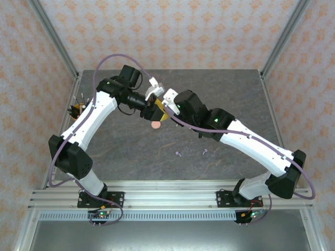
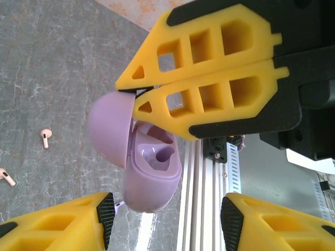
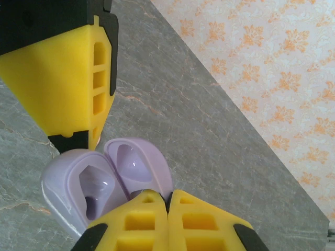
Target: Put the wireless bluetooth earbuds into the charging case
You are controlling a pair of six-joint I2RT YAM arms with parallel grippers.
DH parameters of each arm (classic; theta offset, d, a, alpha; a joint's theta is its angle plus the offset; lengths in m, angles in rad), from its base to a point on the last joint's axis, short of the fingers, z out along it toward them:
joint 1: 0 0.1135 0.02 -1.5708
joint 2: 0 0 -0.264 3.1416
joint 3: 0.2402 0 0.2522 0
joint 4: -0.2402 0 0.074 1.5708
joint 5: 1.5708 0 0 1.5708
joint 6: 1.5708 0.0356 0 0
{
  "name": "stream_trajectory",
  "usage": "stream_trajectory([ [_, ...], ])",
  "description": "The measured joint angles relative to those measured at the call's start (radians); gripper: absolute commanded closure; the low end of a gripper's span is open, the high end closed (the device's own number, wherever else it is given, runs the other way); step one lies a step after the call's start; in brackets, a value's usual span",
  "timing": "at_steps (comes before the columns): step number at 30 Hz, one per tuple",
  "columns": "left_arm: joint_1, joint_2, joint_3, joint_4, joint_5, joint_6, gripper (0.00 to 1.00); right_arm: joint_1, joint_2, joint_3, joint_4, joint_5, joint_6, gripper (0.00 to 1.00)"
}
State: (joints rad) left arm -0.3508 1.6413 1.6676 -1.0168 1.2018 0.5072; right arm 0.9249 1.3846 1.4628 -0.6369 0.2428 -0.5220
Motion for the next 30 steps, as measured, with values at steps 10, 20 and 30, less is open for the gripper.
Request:
stream_trajectory([
  [10,0.0,0.019,0.002,-0.014,0.022,0.014,0.48,0.0,0.003,0.043,-0.023,-0.026,-0.003,1.0],
  [20,0.0,0.043,0.027,-0.025,0.029,0.018,0.52,0.0,0.019,0.043,-0.031,-0.038,-0.003,1.0],
  [30,0.0,0.052,0.041,-0.029,0.047,0.018,0.57,0.0,0.034,0.043,-0.037,-0.045,-0.003,1.0],
])
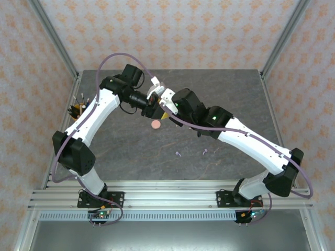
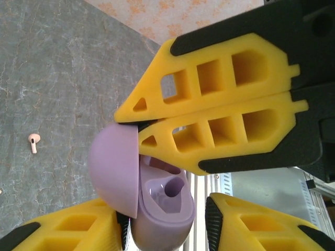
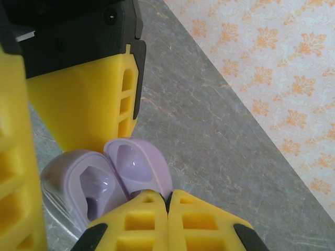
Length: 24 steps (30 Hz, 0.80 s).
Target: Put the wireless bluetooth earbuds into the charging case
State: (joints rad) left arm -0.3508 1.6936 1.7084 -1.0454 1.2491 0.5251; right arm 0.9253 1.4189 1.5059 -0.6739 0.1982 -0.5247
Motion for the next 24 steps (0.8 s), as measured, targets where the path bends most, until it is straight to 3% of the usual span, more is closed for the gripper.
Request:
stream_trajectory([
  [11,0.0,0.013,0.0,-0.01,0.003,0.001,0.59,0.0,0.005,0.011,-0.008,-0.005,0.0,1.0],
  [24,0.0,0.013,0.0,-0.01,0.003,0.008,0.75,0.0,0.005,0.019,-0.008,-0.007,0.001,1.0],
])
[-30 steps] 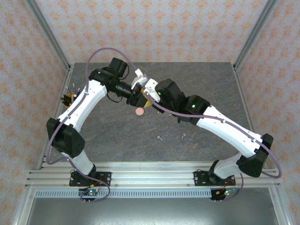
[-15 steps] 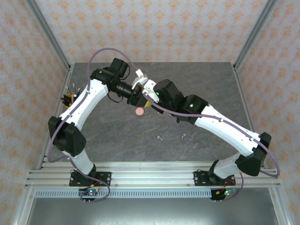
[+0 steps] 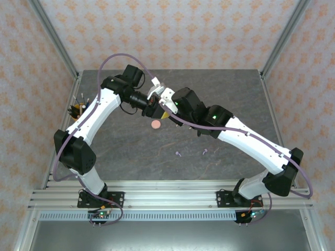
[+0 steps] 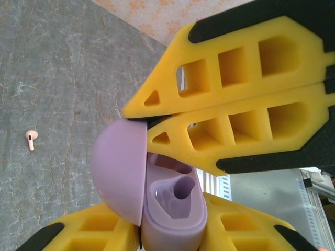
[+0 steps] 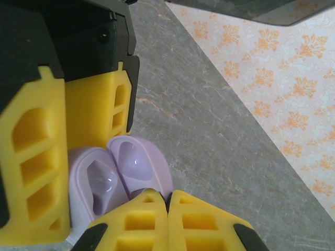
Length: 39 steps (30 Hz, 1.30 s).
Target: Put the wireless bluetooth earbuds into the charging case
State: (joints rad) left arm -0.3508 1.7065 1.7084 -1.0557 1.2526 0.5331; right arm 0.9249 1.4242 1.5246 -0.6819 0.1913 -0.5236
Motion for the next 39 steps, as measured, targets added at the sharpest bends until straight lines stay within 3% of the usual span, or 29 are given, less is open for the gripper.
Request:
stream_trajectory([
  [7,0.0,0.0,0.0,0.0,0.0,0.007,0.84,0.0,0.0,0.0,-0.003,0.0,0.006,1.0],
  [12,0.0,0.0,0.0,0.0,0.0,0.008,0.96,0.0,0.0,0.0,-0.003,0.003,0.007,1.0],
  [14,0.0,0.0,0.0,0.0,0.0,0.008,1.0,0.0,0.0,0.0,-0.003,0.008,0.01,0.93],
  [19,0.0,0.0,-0.007,0.002,-0.003,0.015,1.0,0.002,0.0,0.0,-0.005,0.029,0.015,0.78],
  [32,0.0,-0.01,-0.036,0.013,0.0,0.019,1.0,0.001,0.002,0.004,-0.016,0.055,0.025,0.67],
  [39,0.002,-0.041,-0.075,0.067,0.0,0.017,1.0,-0.026,-0.008,0.015,-0.03,-0.003,0.078,0.64],
])
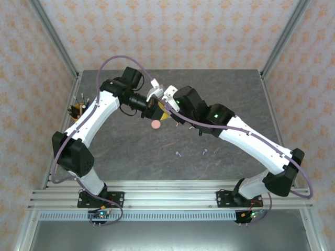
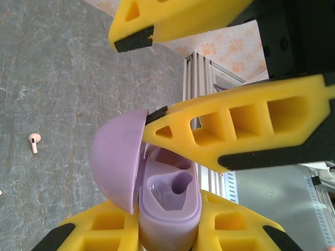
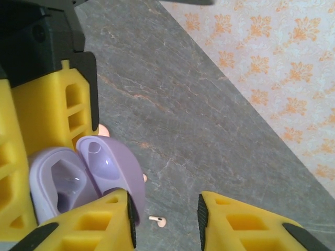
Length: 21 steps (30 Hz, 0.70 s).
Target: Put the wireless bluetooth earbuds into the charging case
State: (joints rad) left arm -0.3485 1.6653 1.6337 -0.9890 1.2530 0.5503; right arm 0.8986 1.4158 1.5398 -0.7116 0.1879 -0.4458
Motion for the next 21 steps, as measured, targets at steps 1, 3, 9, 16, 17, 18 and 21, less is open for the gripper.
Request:
stream_trajectory([
  [1,0.0,-0.008,-0.011,0.018,0.0,-0.002,1.0,-0.008,-0.006,0.0,0.0,-0.018,0.014,0.63],
  [3,0.0,-0.025,-0.035,0.05,-0.006,-0.01,1.0,-0.025,-0.027,0.0,0.001,-0.046,0.045,0.63],
  [9,0.003,-0.071,-0.156,0.144,-0.061,-0.074,1.0,-0.121,-0.199,-0.014,0.045,-0.063,0.151,0.6],
  [16,0.002,-0.171,-0.329,0.35,-0.147,-0.117,1.0,-0.186,-0.349,-0.139,0.079,-0.083,0.301,0.58],
  [17,0.002,-0.192,-0.357,0.38,-0.166,-0.119,1.0,-0.192,-0.353,-0.158,0.081,-0.083,0.324,0.57],
  [18,0.002,-0.219,-0.394,0.419,-0.188,-0.119,1.0,-0.197,-0.354,-0.183,0.082,-0.08,0.352,0.57],
  [21,-0.008,-0.302,-0.508,0.542,-0.269,-0.124,1.0,-0.201,-0.351,-0.259,0.089,-0.076,0.443,0.55],
])
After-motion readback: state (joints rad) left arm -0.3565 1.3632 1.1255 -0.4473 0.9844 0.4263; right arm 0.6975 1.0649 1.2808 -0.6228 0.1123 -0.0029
